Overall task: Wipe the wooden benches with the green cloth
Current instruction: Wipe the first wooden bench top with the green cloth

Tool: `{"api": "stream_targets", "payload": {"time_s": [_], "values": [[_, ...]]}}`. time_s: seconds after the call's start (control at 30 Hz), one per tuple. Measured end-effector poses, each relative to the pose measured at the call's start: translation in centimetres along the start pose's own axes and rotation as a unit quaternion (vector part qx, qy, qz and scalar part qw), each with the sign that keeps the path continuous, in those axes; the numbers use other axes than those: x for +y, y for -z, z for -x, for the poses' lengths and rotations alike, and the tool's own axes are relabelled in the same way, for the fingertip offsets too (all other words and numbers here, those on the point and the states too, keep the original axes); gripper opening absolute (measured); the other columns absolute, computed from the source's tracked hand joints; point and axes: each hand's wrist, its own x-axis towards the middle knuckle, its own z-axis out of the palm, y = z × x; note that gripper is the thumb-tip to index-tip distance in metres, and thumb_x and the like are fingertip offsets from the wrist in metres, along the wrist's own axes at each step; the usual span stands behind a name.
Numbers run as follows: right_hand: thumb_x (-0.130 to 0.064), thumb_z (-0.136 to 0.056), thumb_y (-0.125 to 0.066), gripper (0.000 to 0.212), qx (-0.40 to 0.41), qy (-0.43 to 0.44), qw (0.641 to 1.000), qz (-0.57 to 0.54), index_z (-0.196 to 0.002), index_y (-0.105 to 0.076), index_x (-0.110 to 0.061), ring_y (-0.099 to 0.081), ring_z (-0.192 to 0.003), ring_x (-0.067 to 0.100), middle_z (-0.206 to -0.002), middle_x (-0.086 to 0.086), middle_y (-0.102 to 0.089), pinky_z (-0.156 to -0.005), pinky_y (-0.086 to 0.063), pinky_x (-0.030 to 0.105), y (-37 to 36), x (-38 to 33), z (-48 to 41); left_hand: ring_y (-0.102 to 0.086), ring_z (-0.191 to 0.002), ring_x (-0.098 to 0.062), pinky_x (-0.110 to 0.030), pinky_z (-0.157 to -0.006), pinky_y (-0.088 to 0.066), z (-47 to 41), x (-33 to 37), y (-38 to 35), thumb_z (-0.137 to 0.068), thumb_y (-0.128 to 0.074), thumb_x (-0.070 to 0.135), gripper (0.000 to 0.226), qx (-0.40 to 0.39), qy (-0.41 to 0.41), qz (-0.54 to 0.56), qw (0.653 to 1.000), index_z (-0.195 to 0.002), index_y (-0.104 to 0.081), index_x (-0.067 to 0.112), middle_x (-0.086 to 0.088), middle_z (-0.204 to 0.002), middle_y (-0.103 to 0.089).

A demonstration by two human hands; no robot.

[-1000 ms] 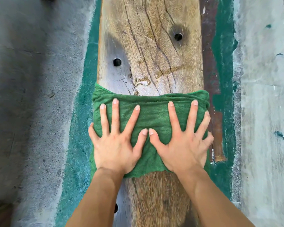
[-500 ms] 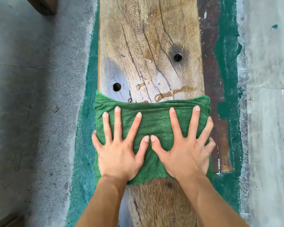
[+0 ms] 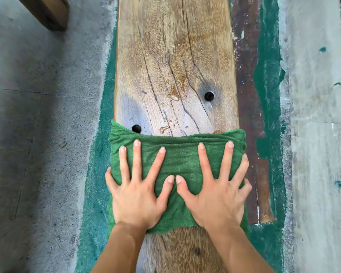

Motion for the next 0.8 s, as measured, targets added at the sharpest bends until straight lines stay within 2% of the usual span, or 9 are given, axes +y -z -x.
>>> {"api": "stream_targets", "payload": {"time_s": [0.1,0.3,0.8], "values": [[-0.089,-0.088,-0.022,0.090,-0.005,-0.003,1.000,0.001,-0.166,-0.017,-0.044,-0.019,-0.150,0.058,-0.176,0.015,-0.002,-0.093,-0.039,0.069,0.2,-0.1,-0.4,-0.004,-0.161,-0.040,-0.075,-0.110,-0.028,-0.5,0.0,0.1,-0.098,-0.026,0.072,0.070,0.002,-0.002,0.000,1.000,-0.163,-0.018,0.048,-0.008,-0.176,-0.003],[-0.089,-0.086,-0.031,0.093,0.000,0.006,1.000,0.004,-0.166,-0.017,-0.044,-0.017,-0.151,0.058,-0.176,0.015,-0.002,-0.095,-0.036,0.068,0.5,-0.3,-1.5,-0.004,-0.161,-0.039,-0.074,-0.110,-0.027,-1.6,-0.1,0.3,-0.097,-0.031,0.071,0.071,0.006,-0.005,-0.001,1.000,-0.163,-0.016,0.049,-0.007,-0.176,-0.003],[-0.089,-0.086,-0.031,0.092,0.011,0.015,1.000,0.014,-0.166,-0.016,-0.045,-0.015,-0.152,0.058,-0.176,0.015,-0.002,-0.095,-0.035,0.069,1.3,-1.2,-6.8,-0.004,-0.161,-0.038,-0.074,-0.109,-0.028,-6.8,-0.3,1.2,-0.097,-0.031,0.072,0.072,0.017,-0.006,-0.002,1.000,-0.164,-0.015,0.049,-0.007,-0.176,-0.003]]}}
